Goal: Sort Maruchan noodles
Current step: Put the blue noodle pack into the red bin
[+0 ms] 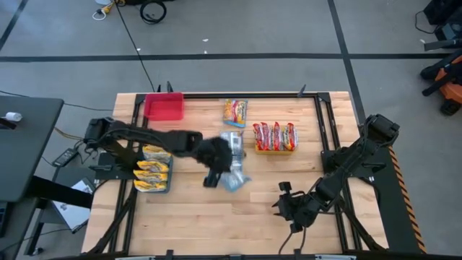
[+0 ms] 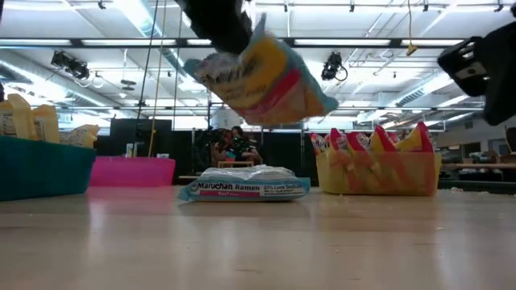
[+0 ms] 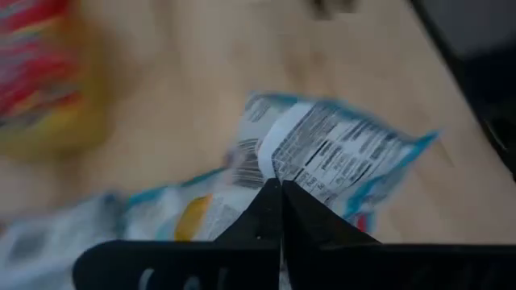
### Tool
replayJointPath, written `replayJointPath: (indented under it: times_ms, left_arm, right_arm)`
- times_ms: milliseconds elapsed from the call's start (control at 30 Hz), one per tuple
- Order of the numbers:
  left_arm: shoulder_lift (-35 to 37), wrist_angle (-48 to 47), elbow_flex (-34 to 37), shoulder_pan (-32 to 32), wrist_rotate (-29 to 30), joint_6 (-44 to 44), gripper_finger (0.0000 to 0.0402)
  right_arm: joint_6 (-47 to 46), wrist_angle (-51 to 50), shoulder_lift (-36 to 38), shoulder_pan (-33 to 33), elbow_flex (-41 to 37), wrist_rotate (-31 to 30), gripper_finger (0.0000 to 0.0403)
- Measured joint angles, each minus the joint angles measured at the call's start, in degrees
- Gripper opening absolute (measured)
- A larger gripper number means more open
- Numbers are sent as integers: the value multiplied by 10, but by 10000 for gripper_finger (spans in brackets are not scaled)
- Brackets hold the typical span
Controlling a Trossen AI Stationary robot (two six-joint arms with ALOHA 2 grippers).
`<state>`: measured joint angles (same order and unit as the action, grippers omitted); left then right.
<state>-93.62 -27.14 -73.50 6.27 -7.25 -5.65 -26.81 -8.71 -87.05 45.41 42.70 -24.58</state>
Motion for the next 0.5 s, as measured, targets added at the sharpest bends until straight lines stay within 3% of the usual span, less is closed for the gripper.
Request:
replayJointPath:
  times_ms: [167, 500]
  left_arm:
    - [-54, -32, 0, 48, -17, -89, 4]
    - [-113, 30, 0, 106, 6, -262, 6]
  right_arm:
    - [1, -7, 0, -18, 0, 0, 134]
    - [30, -12, 0, -65, -1, -16, 135]
